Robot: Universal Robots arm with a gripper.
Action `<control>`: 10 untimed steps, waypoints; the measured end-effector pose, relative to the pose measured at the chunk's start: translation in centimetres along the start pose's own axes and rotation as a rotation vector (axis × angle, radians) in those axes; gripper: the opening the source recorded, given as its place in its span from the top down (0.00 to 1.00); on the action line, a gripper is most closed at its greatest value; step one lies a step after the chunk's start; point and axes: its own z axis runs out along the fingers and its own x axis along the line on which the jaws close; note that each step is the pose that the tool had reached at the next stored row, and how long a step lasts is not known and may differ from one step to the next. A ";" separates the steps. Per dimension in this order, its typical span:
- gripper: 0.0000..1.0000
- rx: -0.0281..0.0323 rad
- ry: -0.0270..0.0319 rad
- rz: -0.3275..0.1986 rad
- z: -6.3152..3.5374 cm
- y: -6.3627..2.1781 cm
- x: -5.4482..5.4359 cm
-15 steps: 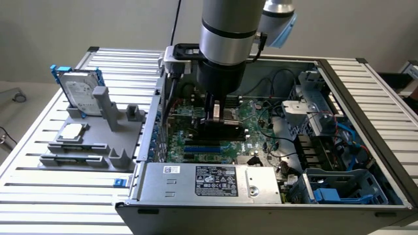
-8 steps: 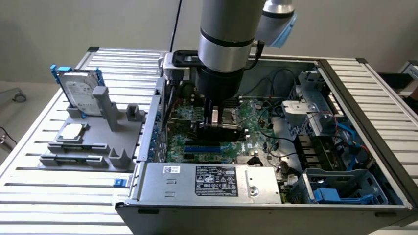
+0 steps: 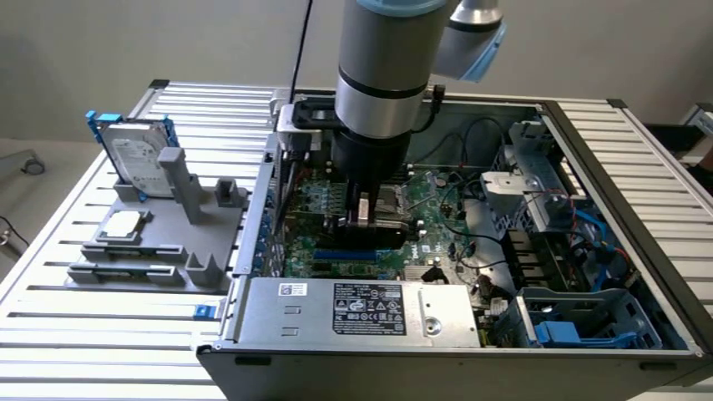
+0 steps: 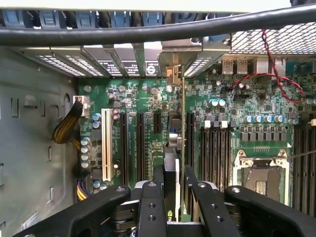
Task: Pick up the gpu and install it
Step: 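Insert the gpu into the slot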
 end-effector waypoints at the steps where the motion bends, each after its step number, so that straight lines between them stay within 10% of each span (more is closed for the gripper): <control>1: 0.73 0.0000 -0.0001 0.000 0.18 0.00 0.0; 10: 0.73 -0.0006 0.0005 -0.013 0.85 -0.04 0.1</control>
